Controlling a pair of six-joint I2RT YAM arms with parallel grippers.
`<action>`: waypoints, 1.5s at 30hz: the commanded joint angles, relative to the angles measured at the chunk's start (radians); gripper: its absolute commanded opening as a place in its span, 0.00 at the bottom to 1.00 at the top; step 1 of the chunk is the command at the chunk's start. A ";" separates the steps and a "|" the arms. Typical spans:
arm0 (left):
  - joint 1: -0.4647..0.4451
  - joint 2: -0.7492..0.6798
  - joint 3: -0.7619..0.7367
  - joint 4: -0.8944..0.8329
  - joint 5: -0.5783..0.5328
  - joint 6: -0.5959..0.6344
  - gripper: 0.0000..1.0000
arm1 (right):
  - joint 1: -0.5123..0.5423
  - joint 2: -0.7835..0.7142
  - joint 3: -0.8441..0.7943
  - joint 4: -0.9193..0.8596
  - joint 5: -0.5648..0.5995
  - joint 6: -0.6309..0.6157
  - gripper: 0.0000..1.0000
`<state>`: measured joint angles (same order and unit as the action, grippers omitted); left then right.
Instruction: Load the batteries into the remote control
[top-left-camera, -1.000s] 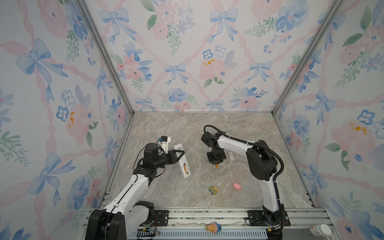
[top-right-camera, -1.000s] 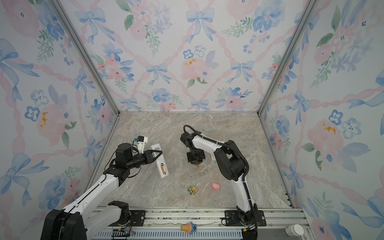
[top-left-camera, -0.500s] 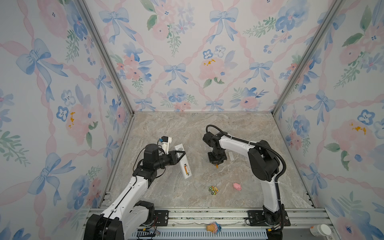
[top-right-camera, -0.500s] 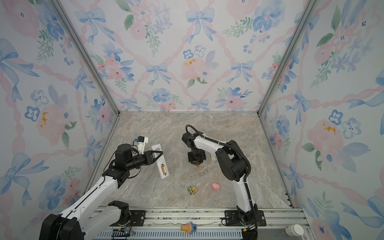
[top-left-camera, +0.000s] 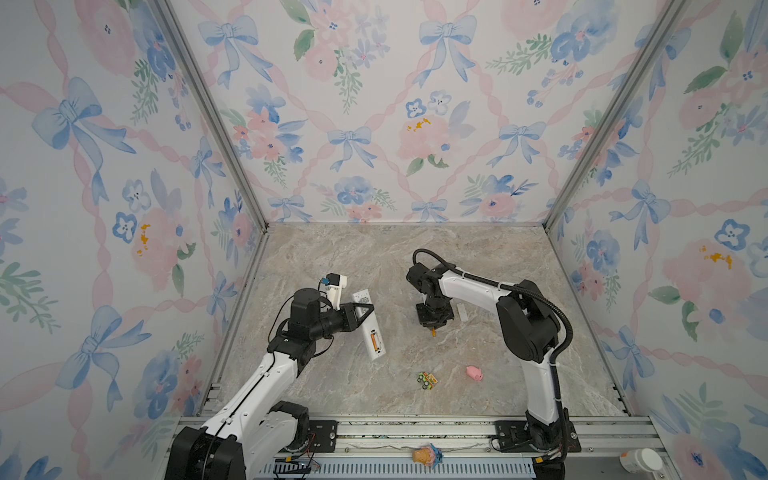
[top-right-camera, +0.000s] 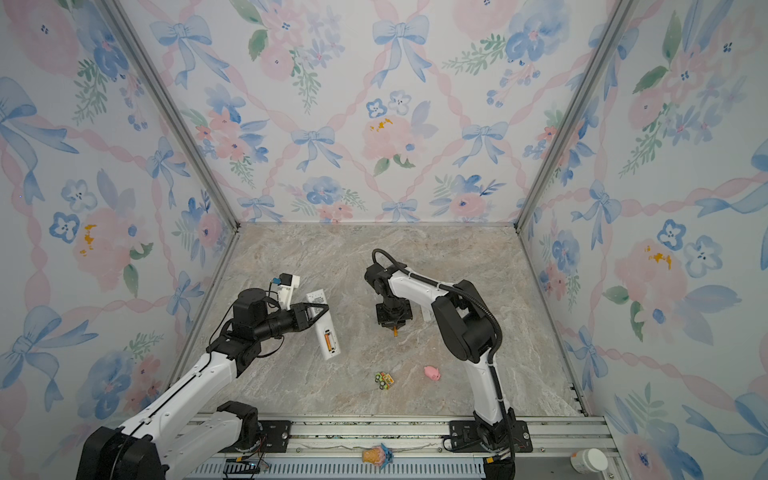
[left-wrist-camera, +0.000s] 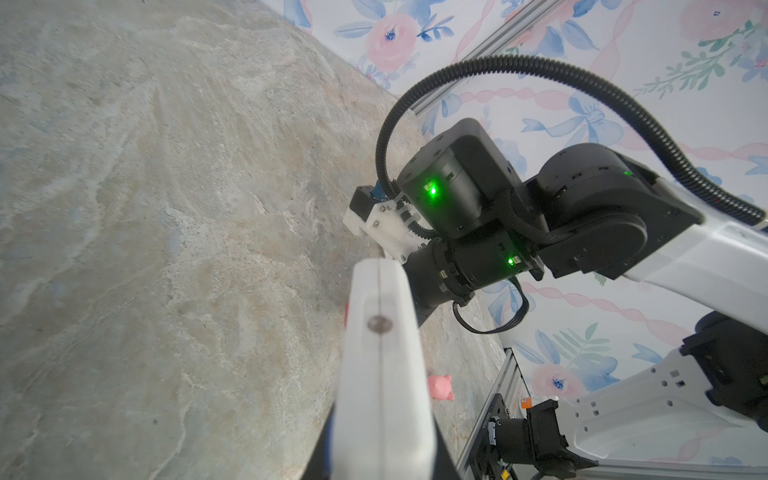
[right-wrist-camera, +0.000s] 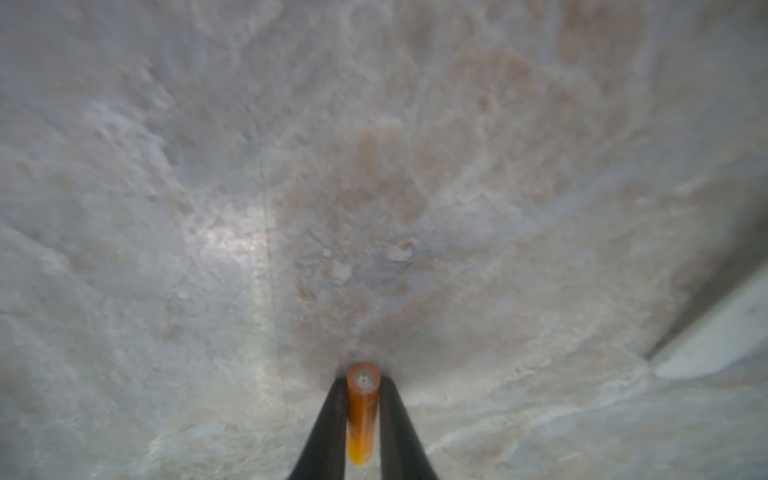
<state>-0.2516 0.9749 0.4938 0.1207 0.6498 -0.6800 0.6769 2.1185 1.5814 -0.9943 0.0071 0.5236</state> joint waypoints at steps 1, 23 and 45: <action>-0.009 -0.005 0.033 0.012 -0.007 0.014 0.00 | -0.014 0.001 -0.021 0.015 0.015 0.010 0.18; -0.022 0.024 0.047 0.048 -0.012 0.001 0.00 | -0.019 -0.036 -0.074 0.065 0.009 -0.022 0.03; -0.008 0.097 0.056 0.123 -0.040 -0.113 0.00 | 0.004 -0.306 -0.192 0.189 -0.031 -0.057 0.00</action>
<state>-0.2684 1.0626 0.5167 0.2058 0.6155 -0.7727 0.6750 1.8454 1.4071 -0.8089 -0.0120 0.4778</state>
